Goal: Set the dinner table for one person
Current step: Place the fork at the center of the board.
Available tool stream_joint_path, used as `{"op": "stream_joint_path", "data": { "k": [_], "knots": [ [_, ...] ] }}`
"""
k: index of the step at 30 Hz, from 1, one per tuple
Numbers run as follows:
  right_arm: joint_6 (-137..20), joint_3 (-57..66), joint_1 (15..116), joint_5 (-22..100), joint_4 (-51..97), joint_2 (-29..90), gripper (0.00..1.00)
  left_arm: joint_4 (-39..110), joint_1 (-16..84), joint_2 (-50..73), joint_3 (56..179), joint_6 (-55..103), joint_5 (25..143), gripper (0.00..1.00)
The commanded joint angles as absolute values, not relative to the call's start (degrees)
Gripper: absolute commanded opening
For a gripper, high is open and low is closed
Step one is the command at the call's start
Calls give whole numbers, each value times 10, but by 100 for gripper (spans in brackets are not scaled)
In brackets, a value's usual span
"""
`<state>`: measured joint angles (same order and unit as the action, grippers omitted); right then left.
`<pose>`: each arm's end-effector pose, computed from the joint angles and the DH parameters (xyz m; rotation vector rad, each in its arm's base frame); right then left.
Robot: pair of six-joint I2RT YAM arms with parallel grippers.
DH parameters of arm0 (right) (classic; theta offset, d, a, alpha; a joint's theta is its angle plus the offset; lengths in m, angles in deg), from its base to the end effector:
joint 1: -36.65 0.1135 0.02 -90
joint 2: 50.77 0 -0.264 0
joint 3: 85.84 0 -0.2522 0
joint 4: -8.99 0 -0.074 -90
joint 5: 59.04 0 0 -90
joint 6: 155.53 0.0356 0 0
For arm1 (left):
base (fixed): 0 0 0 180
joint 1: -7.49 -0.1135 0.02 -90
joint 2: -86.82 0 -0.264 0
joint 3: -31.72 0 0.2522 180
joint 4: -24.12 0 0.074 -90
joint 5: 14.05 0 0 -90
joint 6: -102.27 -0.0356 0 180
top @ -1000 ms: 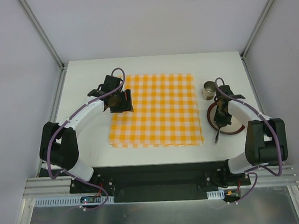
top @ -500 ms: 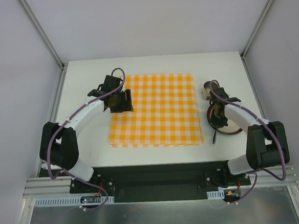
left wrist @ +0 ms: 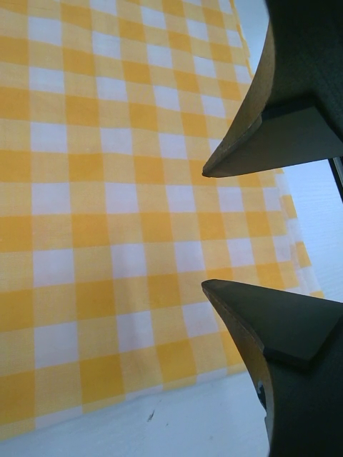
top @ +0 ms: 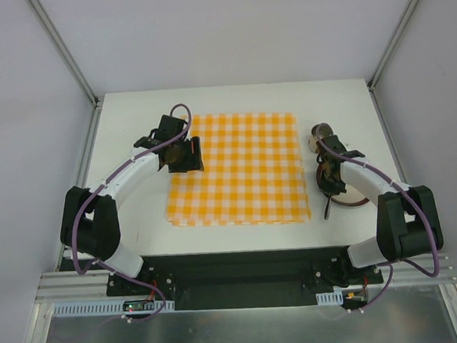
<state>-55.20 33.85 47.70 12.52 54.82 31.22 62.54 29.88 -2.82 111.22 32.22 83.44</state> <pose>0.2562 0.0386 0.1822 0.0697 2.6805 -0.3286 0.3116 -0.1334 0.2512 0.1137 2.4668 -0.4879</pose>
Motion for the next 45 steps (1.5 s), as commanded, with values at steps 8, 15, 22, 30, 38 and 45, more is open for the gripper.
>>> {"op": "stream_joint_path", "data": {
  "k": [8,15,22,30,38,45],
  "knots": [
    [-518,337,514,136,590,325,1,627,294,3,1117,326,842,59],
    [-518,314,524,118,605,317,1,628,294,10,1113,327,838,60],
    [-522,301,527,100,625,291,1,629,294,8,1117,329,845,60],
    [-526,292,527,98,638,265,1,629,294,8,1119,332,849,60],
    [-522,292,543,111,635,280,1,629,294,2,1125,334,853,60],
    [-510,284,566,109,628,304,1,630,294,3,1122,329,843,60]
  ]
}}
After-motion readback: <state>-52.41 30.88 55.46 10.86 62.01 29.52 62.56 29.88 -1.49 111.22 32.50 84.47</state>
